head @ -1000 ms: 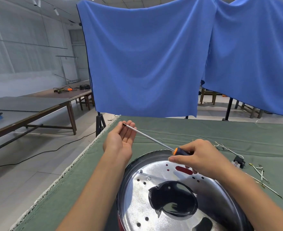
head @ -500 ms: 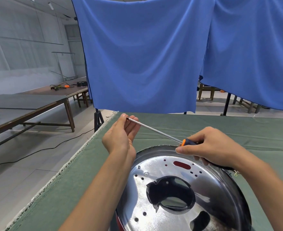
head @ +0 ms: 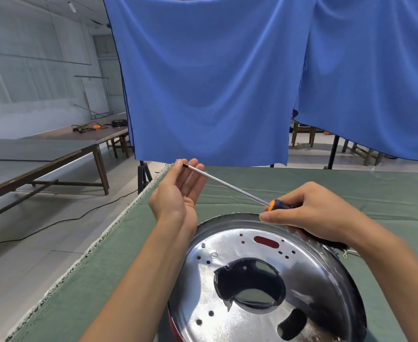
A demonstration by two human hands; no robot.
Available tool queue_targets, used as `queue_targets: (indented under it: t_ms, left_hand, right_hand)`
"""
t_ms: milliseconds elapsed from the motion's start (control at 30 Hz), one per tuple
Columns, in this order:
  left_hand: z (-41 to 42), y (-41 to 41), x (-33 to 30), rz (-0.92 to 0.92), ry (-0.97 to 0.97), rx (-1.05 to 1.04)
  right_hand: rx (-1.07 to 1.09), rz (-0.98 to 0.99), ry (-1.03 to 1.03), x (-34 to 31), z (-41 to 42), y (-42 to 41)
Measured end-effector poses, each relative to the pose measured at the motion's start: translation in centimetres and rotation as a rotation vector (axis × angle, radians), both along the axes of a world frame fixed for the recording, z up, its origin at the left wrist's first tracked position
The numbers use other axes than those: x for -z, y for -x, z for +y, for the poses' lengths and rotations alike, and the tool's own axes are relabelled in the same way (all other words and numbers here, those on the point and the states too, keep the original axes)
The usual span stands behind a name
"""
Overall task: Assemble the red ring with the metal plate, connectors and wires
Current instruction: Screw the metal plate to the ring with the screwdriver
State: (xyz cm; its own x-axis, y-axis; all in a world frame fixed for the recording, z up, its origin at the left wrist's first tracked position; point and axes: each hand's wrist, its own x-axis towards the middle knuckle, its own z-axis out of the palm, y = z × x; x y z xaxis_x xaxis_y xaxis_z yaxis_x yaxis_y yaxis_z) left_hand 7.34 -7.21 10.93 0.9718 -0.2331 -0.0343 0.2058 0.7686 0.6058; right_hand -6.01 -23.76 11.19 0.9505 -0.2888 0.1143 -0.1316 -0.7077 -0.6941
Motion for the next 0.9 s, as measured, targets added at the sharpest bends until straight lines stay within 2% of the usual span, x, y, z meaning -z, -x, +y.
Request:
queue_targets:
  t_ms: [200,433,567,700,767,800,867,900]
  left_hand:
    - [0.0,0.1,0.0,-0.054,0.054,0.073]
    - [-0.3,0.0,0.1,-0.042,0.034,0.051]
    - [-0.3,-0.1,0.0,-0.09,-0.003,0.078]
    - [-0.7,0.7,0.0,-0.134,-0.161,0.186]
    - [-0.9,1.0,0.2,-0.171,-0.31,0.245]
    - [-1.1,0.8,0.7,-0.275,-0.513,0.197]
    - [-0.8,0.0,2.0,-0.709,-1.237,-0.03]
    - [-0.6,-0.6,2.6,-0.909,-1.512,-0.106]
  right_hand:
    - [-0.097,0.057,-0.136,0.2,-0.2,0.1]
    - [-0.09,0.056,-0.135,0.7,0.2,-0.4]
    - [-0.079,0.022,-0.153,0.9,0.4,-0.6]
    - [-0.038,-0.028,-0.183,0.8,0.6,-0.7]
    - [0.001,-0.05,-0.188,0.8,0.6,-0.6]
    - [0.02,-0.065,-0.197,0.8,0.5,-0.6]
    - [0.06,-0.101,-0.231,0.8,0.4,-0.6]
    - [0.077,-0.118,-0.247,0.8,0.4,-0.7]
